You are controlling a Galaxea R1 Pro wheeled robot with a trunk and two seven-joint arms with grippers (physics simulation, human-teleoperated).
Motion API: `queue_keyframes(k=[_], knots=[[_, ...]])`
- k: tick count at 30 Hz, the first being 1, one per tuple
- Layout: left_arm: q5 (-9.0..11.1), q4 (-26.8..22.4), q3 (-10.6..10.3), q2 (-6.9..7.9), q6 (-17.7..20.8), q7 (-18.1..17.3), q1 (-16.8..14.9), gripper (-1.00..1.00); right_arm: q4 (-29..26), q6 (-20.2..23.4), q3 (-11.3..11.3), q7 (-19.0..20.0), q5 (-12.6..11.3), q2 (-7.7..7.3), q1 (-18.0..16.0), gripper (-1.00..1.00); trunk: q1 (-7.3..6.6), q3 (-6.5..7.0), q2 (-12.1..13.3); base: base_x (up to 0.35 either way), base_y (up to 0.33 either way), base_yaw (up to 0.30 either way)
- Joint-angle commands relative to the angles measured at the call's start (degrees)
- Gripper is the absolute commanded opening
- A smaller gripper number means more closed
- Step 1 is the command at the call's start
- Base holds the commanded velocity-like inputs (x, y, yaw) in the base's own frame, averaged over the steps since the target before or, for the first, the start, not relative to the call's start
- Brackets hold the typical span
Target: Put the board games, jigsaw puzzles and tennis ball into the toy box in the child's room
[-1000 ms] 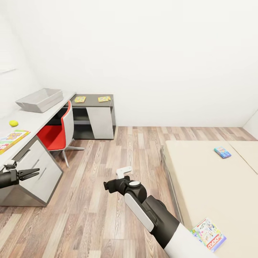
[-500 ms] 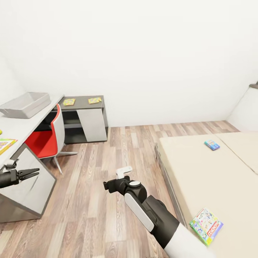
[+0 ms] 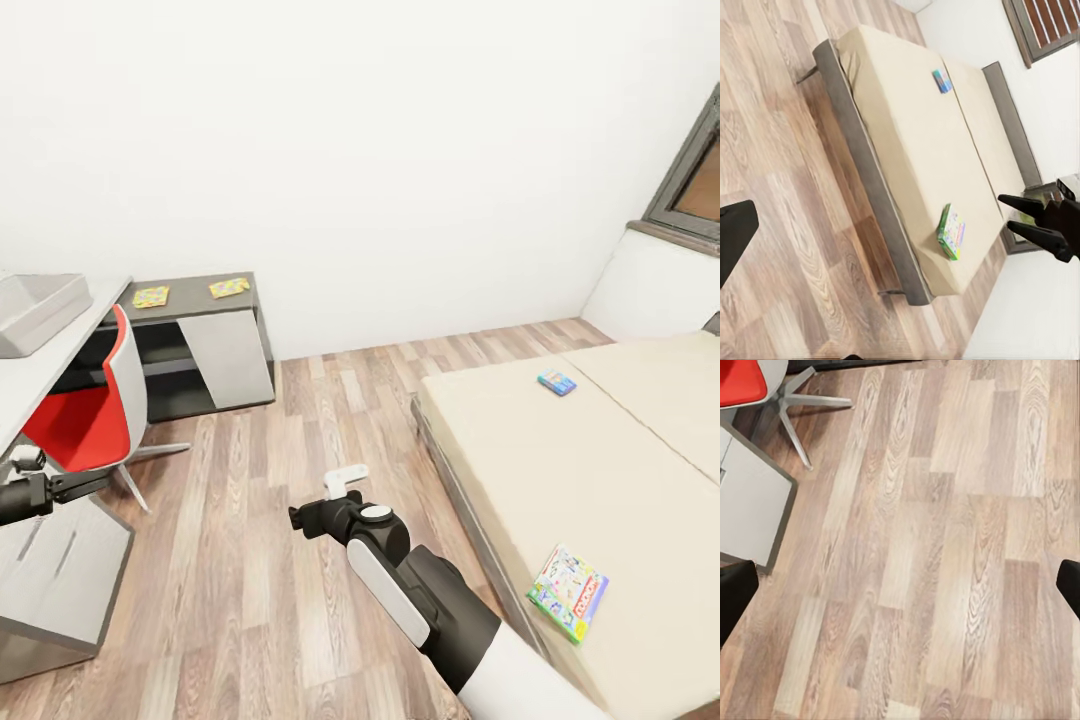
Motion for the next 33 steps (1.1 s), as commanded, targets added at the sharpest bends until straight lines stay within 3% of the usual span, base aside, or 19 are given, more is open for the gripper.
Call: queue_keyframes(k=[1,19,33], knots=[[0.05,0.01,-0.02,0.03,0.61,-0.20,-0.01,1.00,-0.04,0.10,0.12,-0.59,-0.60,0.01,-0.08,1.00,0.03,-0.11,-0.11,0.000,0.281,-0.286],[0.05,0.01,0.07,0.03,0.61,-0.20,-0.02,1.00,-0.04,0.02,0.14,-0.59,-0.60,0.01,-0.10,1.00,0.03,0.44,-0.11,0.000,0.259,-0.275],[0.05,0.03,0.07,0.03,0.61,-0.20,-0.02,1.00,-0.04,0.02,0.14,-0.56,-0.60,0.01,-0.08,1.00,0.03,1.17,-0.11,0.000,0.073,-0.261]])
